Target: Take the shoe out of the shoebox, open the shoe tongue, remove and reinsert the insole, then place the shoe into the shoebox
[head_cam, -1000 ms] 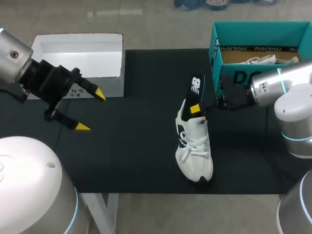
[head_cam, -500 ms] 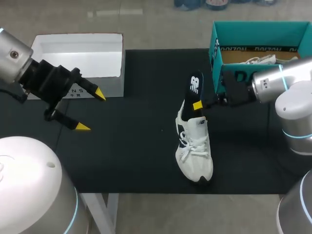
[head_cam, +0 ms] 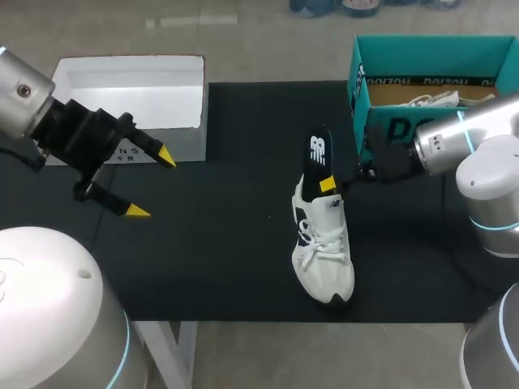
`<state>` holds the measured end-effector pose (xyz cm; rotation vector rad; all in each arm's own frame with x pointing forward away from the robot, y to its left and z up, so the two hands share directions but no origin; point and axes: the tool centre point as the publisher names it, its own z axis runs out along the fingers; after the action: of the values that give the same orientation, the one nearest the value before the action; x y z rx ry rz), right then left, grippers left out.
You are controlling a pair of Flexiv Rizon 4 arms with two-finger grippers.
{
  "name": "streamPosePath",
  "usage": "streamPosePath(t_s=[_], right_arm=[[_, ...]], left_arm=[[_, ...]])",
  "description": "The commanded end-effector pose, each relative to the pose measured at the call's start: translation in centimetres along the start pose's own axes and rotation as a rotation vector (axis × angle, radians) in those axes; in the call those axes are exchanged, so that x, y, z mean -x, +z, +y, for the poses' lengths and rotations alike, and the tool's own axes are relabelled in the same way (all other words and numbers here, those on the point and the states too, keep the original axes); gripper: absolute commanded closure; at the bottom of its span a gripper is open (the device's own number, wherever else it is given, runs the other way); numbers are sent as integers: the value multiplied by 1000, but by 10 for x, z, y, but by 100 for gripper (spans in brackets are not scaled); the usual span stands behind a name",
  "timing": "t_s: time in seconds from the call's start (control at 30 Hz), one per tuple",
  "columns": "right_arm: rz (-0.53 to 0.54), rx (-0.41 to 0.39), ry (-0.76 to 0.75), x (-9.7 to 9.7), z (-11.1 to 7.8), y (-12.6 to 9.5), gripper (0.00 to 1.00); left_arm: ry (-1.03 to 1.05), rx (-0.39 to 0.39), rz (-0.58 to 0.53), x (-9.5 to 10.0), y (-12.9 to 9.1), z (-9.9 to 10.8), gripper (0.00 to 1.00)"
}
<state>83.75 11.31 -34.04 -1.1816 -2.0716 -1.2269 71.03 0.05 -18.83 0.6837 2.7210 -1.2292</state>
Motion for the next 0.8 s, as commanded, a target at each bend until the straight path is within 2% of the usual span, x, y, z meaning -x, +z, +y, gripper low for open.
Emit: streamPosePath(t_s=[0.03, 0.27, 0.4, 0.43, 0.53, 0.8], right_arm=[[8, -16, 12, 0, -13, 5, 100], [17, -46, 27, -3, -32, 13, 100], [14, -47, 31, -5, -30, 15, 100], [13, -43, 30, -6, -28, 14, 83], [7, -33, 16, -8, -19, 12, 69], [-17, -5, -11, -5, 4, 2, 69]], left_arm=[[-1, 3, 3, 0, -1, 0, 0], [-1, 3, 3, 0, -1, 0, 0], [-1, 3, 3, 0, -1, 0, 0], [-1, 3, 3, 0, -1, 0, 0], [-1, 3, 3, 0, -1, 0, 0], [-1, 3, 3, 0, -1, 0, 0]])
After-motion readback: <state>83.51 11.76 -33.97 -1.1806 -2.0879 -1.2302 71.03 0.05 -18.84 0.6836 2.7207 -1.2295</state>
